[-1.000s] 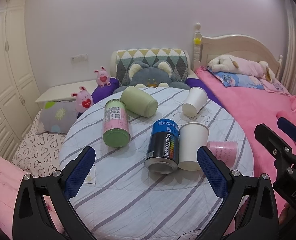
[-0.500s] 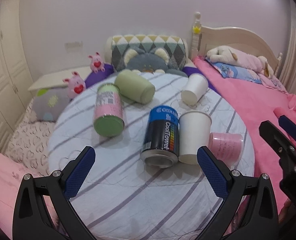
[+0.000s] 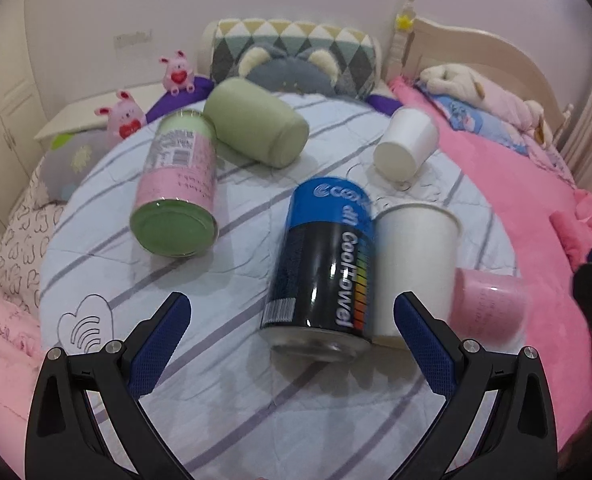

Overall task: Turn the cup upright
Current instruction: 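Move the right tool toward the blue CoolTowel cup lying on its side, then close the right gripper around the blue CoolTowel cup's body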

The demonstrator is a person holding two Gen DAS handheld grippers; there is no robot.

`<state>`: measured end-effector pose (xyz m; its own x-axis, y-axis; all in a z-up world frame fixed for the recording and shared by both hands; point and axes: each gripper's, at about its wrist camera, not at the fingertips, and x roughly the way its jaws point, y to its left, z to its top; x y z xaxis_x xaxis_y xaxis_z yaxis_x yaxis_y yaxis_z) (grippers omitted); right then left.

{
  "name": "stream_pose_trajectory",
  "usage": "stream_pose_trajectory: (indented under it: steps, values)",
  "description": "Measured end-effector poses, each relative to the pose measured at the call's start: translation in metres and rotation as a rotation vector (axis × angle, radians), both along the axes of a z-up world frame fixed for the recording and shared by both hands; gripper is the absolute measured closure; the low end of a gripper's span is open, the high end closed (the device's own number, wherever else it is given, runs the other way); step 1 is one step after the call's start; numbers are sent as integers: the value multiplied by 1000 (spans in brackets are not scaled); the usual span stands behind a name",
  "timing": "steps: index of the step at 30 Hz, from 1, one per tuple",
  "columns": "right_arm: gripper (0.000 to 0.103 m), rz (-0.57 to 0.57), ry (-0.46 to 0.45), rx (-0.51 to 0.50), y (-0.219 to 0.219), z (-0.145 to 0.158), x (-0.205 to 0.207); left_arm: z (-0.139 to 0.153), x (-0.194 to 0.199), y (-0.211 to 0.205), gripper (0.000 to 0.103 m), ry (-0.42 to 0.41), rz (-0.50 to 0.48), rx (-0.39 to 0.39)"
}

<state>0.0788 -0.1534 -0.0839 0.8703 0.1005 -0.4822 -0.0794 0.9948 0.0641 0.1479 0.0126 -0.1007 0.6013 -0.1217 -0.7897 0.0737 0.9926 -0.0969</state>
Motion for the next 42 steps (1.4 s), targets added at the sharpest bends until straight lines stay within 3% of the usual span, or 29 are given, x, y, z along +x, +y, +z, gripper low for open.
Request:
stream_pose_trajectory:
  steps: [6,7,8,17,30,33,35,42]
  values:
    - [22,11,14,7,-2,-5,11,-12,15,-6,17,35,-25,-7]
    - [22,11,15,6,-1,-6,11,-13,15,-7,31,34,-36,-10]
    - [22,12,18,4,-1,-6,12,-13,16,-8,34,37,-47,-16]
    - [22,23,21,1,5,-6,11,-12,10,2,35,34,-43,-13]
    - [22,134,49,-14,60,-9,1,-9,-48,48,34,21,-2,6]
    - [22,174,72,1,77,-13,3,-9,-53,58,24,23,10,4]
    - [22,188,97,21,86,-13,7,-7,-56,64,9,26,16,4]
    - [22,257,261,172,115,-17,32,9,-71,91,5,-29,12,-46]
